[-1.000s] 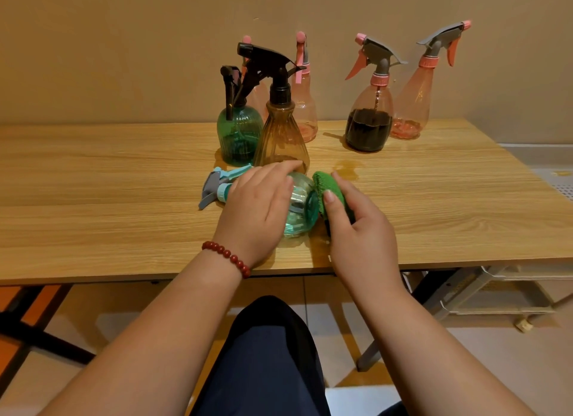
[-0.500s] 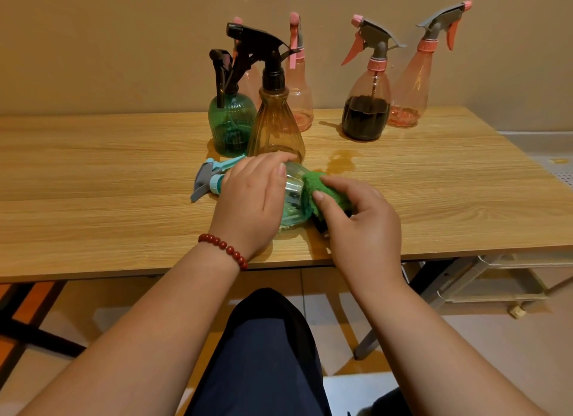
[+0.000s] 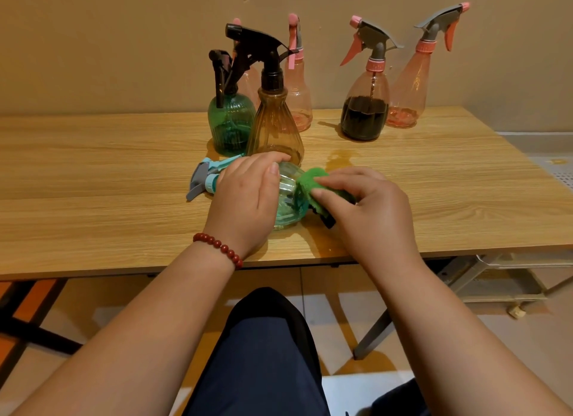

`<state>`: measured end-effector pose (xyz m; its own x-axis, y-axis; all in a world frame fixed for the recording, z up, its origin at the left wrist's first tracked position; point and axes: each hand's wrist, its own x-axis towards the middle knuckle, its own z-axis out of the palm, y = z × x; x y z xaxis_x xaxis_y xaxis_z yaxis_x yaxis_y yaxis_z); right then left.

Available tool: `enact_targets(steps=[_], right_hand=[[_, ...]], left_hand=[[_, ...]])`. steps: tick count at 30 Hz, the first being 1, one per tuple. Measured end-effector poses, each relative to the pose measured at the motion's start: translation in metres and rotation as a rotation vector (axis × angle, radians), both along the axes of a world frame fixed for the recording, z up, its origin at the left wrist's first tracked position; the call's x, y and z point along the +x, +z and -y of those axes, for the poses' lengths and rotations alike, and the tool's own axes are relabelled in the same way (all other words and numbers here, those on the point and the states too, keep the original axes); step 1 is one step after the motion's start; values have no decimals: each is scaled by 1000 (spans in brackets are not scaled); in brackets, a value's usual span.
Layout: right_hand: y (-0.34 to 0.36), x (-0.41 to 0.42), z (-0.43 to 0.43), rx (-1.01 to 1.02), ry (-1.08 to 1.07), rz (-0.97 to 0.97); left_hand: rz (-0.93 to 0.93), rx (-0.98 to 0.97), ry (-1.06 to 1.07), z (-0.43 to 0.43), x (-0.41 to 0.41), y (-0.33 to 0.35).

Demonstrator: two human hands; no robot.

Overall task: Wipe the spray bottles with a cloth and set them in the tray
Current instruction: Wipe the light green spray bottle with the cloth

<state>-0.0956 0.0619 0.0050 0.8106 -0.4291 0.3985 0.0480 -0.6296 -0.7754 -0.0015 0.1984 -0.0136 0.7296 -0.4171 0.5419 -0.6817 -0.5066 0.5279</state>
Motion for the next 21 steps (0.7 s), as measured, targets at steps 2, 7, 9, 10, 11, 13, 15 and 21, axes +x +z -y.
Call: enact_targets(steps=[2,7,9,10,11,13,15,21], right_hand=[[-4,1,-5,58,2,33],[-6,-4,-5,-82,79,-86],[-1,-7,0,-227,123,-176],[1,-9,1,-290,142,-221],[3,-11,3,-329,150,-242],[6,-12,6,-304,103,-166],[7,-8,7,-170,24,-14],[-6,1,-5,-94,95,20]], left_hand=[[1,1,3,0,0,0],[0,-4,1,0,0,0],[-6,-6,-1,0,-1,0],[-9,-6,-1,0,-1,0],[-11,-8,-1,0,-1,0],[-13,-10,4,0,0,0],[-14,-3,7,1,-1,0],[-5,-11,11,-1,0,0]])
